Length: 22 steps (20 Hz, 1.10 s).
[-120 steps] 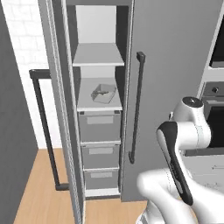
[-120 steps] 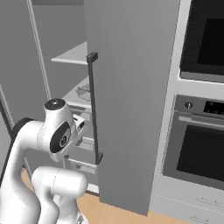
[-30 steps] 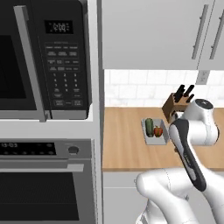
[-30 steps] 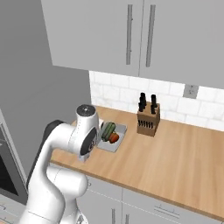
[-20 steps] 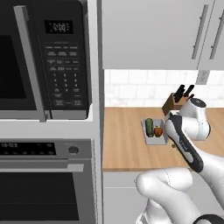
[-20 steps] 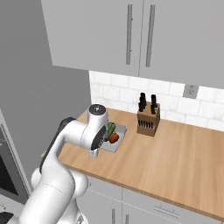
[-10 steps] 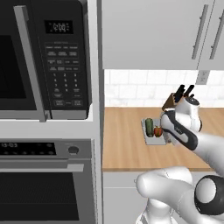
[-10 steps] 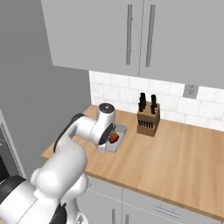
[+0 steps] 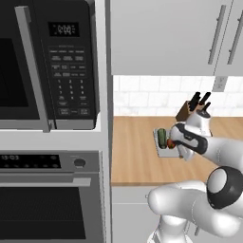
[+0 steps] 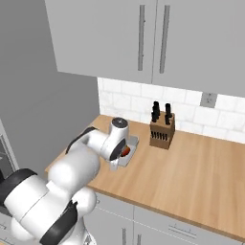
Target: Take the meat container that has the fish and place it on the second highest rack of the freezer. Then take the vegetable container that has the bell pepper and cucumber and place it on the highest rack of the freezer.
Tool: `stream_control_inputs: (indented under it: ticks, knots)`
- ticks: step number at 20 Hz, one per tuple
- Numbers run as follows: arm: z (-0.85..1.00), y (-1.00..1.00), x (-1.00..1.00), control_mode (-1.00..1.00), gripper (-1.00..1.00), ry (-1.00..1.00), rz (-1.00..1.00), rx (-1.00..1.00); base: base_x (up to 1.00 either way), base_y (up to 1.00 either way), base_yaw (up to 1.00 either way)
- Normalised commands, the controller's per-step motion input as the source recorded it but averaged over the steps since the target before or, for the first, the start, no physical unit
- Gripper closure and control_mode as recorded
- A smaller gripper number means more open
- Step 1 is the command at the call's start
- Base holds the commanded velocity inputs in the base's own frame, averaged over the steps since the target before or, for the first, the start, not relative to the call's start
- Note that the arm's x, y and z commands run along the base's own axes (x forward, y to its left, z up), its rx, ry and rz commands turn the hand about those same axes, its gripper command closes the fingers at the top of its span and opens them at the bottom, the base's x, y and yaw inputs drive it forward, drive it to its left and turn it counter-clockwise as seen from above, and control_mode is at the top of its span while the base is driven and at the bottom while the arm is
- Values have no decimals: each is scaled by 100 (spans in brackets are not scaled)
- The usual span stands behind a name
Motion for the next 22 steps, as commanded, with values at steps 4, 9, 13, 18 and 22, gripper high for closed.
stream_control_inputs:
  ticks: [4,9,13,18,22]
  knots:
    - [-30,0,15,-100,-100,0,0,0,0,0,0]
    - [-22,0,11,-100,-100,0,0,0,0,0,0]
    - [-30,4,1,-100,-100,1,0,-1,0,0,0]
    - [-35,8,0,-100,-100,2,0,-1,0,0,0]
    - [-14,1,0,-100,-100,0,0,0,0,0,0]
